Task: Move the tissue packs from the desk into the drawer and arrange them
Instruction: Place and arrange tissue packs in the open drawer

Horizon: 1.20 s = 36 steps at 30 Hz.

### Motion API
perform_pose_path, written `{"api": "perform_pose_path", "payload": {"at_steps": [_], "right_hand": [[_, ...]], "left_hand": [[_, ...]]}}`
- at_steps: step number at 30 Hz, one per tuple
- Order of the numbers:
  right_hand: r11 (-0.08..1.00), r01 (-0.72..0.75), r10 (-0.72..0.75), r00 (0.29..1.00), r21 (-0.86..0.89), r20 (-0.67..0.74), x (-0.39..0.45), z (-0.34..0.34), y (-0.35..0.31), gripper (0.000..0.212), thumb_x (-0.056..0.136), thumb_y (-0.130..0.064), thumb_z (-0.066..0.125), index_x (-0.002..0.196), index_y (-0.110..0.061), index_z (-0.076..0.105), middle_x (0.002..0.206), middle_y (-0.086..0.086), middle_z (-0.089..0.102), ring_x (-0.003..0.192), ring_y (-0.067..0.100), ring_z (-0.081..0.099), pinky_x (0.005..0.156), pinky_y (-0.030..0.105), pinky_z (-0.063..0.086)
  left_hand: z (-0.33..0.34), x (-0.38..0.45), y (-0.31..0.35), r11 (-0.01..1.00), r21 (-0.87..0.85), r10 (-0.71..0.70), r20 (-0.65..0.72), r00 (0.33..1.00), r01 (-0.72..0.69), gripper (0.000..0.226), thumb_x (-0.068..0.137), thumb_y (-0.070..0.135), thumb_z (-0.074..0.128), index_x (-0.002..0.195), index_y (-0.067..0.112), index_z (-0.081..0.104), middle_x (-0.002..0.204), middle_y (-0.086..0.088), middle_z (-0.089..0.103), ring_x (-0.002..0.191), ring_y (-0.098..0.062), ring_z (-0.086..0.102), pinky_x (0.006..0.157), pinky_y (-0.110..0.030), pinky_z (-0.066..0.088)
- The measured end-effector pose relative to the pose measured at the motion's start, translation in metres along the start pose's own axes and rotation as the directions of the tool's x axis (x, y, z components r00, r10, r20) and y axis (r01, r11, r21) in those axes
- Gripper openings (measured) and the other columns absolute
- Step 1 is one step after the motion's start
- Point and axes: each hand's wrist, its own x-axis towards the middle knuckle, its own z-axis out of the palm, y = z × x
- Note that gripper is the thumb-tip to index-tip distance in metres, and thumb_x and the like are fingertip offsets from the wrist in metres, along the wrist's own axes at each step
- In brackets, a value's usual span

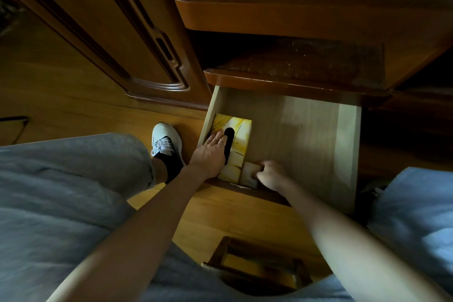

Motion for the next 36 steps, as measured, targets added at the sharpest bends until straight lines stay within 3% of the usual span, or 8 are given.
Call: {"api": "perform_pose_path", "payload": {"at_steps": [7,11,16,20,24,26,33,36], "right_hand": [[0.995,0.014,-0.015,1.000,-0.102,-0.002,-0.023,-0.015,-0.003,0.067,0.102,-0.031,0.049,0.161,-0.015,0.022,0.166,0.010,0.025,0.150,0.030,0.028,0.118,0.038,0.030],[0.999,0.021,-0.025,0.994,-0.038,-0.107,-0.038,-0.033,-0.006,0.058,0.102,-0.028,0.053,0.156,-0.018,0.036,0.161,0.008,0.037,0.146,0.029,0.037,0.114,0.039,0.035],[0.997,0.055,-0.060,0.993,-0.055,-0.101,-0.054,-0.035,-0.001,0.045,0.105,-0.017,0.049,0.150,-0.013,0.048,0.157,0.009,0.044,0.143,0.027,0.042,0.111,0.034,0.036],[0.994,0.029,-0.027,1.000,-0.106,0.014,-0.055,-0.017,0.001,0.053,0.106,-0.011,0.033,0.159,-0.011,0.029,0.166,0.013,0.025,0.150,0.031,0.028,0.117,0.036,0.029],[0.993,0.019,-0.007,0.995,-0.114,0.097,-0.041,-0.009,-0.004,0.056,0.107,-0.017,0.029,0.161,-0.010,0.019,0.168,0.014,0.018,0.152,0.033,0.023,0.121,0.040,0.025],[0.994,-0.002,0.016,0.991,-0.105,0.133,-0.036,-0.008,-0.006,0.056,0.107,-0.020,0.030,0.161,-0.010,0.019,0.167,0.015,0.018,0.151,0.034,0.024,0.121,0.042,0.025],[0.996,-0.007,0.021,0.988,-0.090,0.150,-0.026,-0.005,-0.007,0.049,0.101,-0.016,0.036,0.149,-0.004,0.039,0.151,0.019,0.043,0.133,0.032,0.046,0.103,0.037,0.038],[0.997,-0.004,0.015,0.991,-0.083,0.136,-0.028,-0.006,-0.008,0.047,0.102,-0.014,0.036,0.147,-0.003,0.041,0.147,0.020,0.046,0.130,0.033,0.048,0.097,0.036,0.038]], "left_hand": [[-0.014,-0.002,0.003,0.998,-0.068,0.001,0.071,0.997,0.004,0.062,0.102,0.023,0.046,0.158,0.016,0.021,0.168,-0.001,0.012,0.153,-0.023,0.016,0.119,-0.043,0.028],[-0.032,-0.008,0.017,0.995,-0.096,0.008,0.012,1.000,-0.007,0.058,0.100,0.030,0.051,0.154,0.020,0.033,0.154,-0.007,0.040,0.131,-0.033,0.051,0.102,-0.045,0.048],[-0.056,-0.021,0.037,0.994,-0.091,0.053,-0.137,0.989,-0.066,0.046,0.100,0.036,0.045,0.146,0.028,0.044,0.138,-0.004,0.058,0.116,-0.028,0.062,0.085,-0.037,0.054],[-0.042,-0.032,0.019,0.999,0.037,0.010,0.092,0.996,-0.013,0.032,0.102,0.029,0.045,0.126,0.013,0.058,0.122,-0.013,0.062,0.106,-0.031,0.062,0.080,-0.039,0.049],[-0.018,-0.037,0.011,0.988,0.155,-0.039,0.248,0.968,0.000,0.015,0.099,0.014,0.044,0.099,0.005,0.056,0.124,-0.019,0.049,0.102,-0.039,0.055,0.083,-0.046,0.047],[-0.016,-0.040,0.015,0.981,0.191,-0.029,0.238,0.971,-0.018,0.014,0.099,0.015,0.043,0.087,0.011,0.048,0.120,-0.019,0.052,0.099,-0.037,0.056,0.080,-0.044,0.045],[-0.025,-0.038,0.009,0.990,0.134,-0.060,0.116,0.991,0.044,0.026,0.099,0.026,0.048,0.106,0.003,0.057,0.113,-0.018,0.060,0.101,-0.038,0.061,0.072,-0.039,0.041],[-0.029,-0.041,0.014,0.990,0.141,-0.039,0.128,0.991,0.021,0.023,0.100,0.027,0.047,0.098,0.006,0.058,0.112,-0.018,0.060,0.100,-0.037,0.061,0.074,-0.040,0.043]]}}
